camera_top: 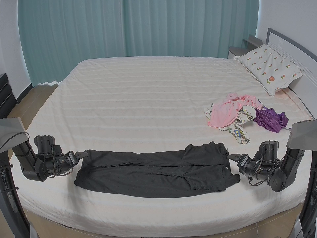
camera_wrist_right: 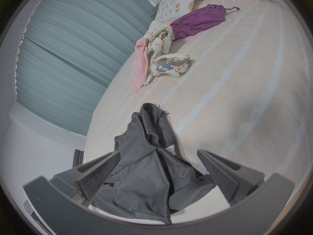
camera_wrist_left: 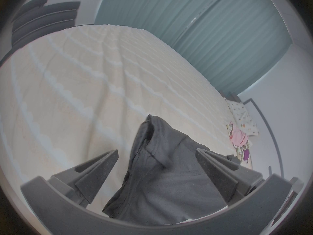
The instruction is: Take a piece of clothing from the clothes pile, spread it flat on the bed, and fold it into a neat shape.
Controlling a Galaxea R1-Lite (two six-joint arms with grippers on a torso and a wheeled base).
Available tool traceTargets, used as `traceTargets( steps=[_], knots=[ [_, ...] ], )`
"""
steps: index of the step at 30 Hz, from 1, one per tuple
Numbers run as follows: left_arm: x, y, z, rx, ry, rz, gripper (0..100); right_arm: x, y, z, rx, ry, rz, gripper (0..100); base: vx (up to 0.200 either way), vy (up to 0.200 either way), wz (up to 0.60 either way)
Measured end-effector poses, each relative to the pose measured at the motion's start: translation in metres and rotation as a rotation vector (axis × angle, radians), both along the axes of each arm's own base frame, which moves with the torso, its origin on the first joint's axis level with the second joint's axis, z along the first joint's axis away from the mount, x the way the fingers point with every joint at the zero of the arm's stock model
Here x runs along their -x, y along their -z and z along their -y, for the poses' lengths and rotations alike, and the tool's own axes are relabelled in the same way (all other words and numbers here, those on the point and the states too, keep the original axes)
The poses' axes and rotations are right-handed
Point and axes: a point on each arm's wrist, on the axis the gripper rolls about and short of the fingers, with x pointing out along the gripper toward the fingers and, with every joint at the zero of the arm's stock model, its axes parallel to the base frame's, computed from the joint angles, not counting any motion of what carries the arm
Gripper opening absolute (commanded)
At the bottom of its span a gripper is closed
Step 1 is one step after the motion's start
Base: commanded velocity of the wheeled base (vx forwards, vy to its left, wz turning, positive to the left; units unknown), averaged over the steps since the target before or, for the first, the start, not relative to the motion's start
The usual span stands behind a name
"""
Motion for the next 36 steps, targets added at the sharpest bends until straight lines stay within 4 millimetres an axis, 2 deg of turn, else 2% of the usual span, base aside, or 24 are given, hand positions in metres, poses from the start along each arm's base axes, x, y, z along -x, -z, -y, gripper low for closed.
traceTargets(
  steps=[5,13,21,31,36],
  knots=[
    [-0.014,0.0,0.011,-0.106,0.059,0.001,100,0.001,0.004,-0.001,0.0,-0.002,-0.01,100,0.0,0.0,0.0],
    [-0.029,0.018,0.014,-0.246,0.076,-0.024,100,0.003,0.008,-0.006,0.002,-0.019,-0.025,100,0.0,0.0,0.0],
    [-0.037,0.028,0.026,-0.26,0.11,-0.031,100,0.006,0.01,-0.01,0.003,-0.033,-0.035,100,0.0,0.0,0.0],
    [-0.035,0.022,0.032,-0.306,0.089,-0.029,100,0.007,0.01,-0.012,0.005,-0.04,-0.036,100,0.0,0.0,0.0],
    [-0.03,0.007,0.032,-0.31,0.087,-0.057,100,0.007,0.01,-0.012,0.005,-0.041,-0.038,100,0.0,0.0,0.0]
  ],
)
